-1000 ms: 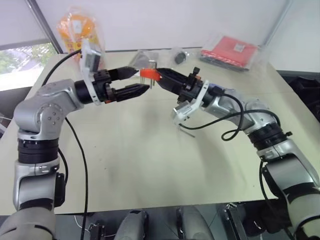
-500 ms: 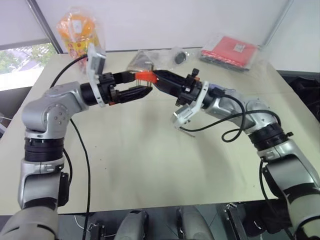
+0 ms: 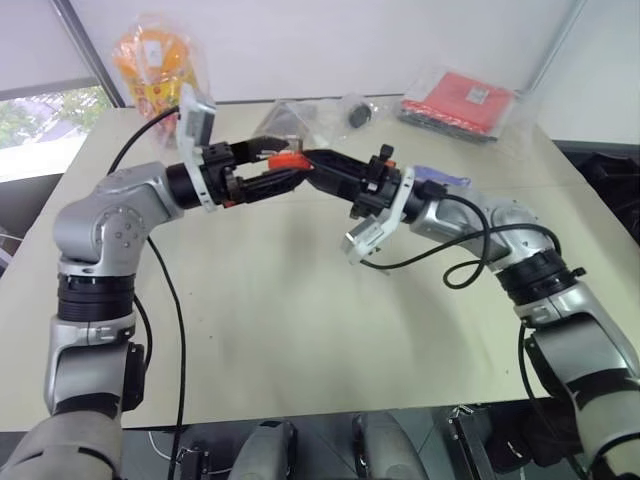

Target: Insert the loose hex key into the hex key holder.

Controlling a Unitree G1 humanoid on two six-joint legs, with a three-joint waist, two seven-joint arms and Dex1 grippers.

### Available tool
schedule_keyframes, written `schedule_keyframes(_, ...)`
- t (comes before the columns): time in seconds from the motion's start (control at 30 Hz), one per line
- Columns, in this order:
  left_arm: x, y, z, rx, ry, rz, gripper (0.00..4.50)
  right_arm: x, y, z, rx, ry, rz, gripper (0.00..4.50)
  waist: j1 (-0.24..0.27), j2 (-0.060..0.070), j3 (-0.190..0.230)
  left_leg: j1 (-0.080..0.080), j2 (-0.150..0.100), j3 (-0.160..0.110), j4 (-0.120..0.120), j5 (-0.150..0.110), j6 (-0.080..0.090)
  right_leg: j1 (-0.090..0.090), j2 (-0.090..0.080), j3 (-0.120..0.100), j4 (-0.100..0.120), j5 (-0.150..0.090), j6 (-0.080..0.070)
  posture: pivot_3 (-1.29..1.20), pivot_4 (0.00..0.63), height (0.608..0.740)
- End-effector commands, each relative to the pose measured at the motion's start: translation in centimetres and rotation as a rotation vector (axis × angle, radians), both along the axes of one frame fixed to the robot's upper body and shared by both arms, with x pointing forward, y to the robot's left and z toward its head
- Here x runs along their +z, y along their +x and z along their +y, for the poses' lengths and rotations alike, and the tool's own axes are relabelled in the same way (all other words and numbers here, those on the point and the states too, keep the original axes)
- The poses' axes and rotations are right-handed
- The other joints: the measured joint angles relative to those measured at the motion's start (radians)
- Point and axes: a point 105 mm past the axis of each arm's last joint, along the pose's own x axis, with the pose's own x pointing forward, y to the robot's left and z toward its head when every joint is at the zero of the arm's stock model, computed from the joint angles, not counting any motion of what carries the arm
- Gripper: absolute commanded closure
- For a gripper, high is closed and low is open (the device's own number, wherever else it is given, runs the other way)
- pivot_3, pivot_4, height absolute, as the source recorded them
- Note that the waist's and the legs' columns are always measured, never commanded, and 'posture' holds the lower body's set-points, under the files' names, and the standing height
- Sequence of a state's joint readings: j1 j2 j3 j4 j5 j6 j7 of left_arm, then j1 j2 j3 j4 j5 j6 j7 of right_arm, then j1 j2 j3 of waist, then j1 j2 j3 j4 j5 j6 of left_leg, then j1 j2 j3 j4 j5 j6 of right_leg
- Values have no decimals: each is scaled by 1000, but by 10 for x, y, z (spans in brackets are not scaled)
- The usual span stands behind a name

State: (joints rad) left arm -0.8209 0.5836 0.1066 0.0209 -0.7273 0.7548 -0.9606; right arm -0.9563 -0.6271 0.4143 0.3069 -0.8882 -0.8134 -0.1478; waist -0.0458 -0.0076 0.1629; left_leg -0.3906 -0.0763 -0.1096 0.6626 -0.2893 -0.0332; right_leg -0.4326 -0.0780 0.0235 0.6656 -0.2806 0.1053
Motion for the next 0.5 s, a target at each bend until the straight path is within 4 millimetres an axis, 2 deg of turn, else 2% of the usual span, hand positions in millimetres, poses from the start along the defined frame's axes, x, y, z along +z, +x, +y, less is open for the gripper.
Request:
schedule_keyframes(0.03, 11, -4, -3, -6, 11, -71, 0, 20, -7, -1, 19, 56, -49, 3489, 0, 0, 0, 0, 0, 0, 0, 0, 0, 0, 0, 0, 0, 0, 0, 0, 150, 740)
schedule_keyframes(0.23, 6, -3, -5, -11, 33, -71, 0, 19, -7, -1, 17, 54, -40, 3489, 0, 0, 0, 0, 0, 0, 0, 0, 0, 0, 0, 0, 0, 0, 0, 0, 150, 740)
schedule_keyframes(0.33, 6, -4, -7, -23, 33, -68, 888, 19, -7, 0, 18, 54, -39, 3489, 0, 0, 0, 0, 0, 0, 0, 0, 0, 0, 0, 0, 0, 0, 0, 0, 150, 740)
schedule_keyframes(0.4, 5, -5, -8, -29, 30, -66, 2053, 19, -7, 0, 20, 51, -37, 3489, 0, 0, 0, 0, 0, 0, 0, 0, 0, 0, 0, 0, 0, 0, 0, 0, 150, 740)
schedule_keyframes(0.5, 4, -4, -9, -31, 26, -64, 3337, 19, -7, 0, 19, 49, -35, 3489, 1, 0, 0, 0, 0, 0, 0, 0, 0, 0, 0, 0, 0, 0, 0, 0, 150, 740)
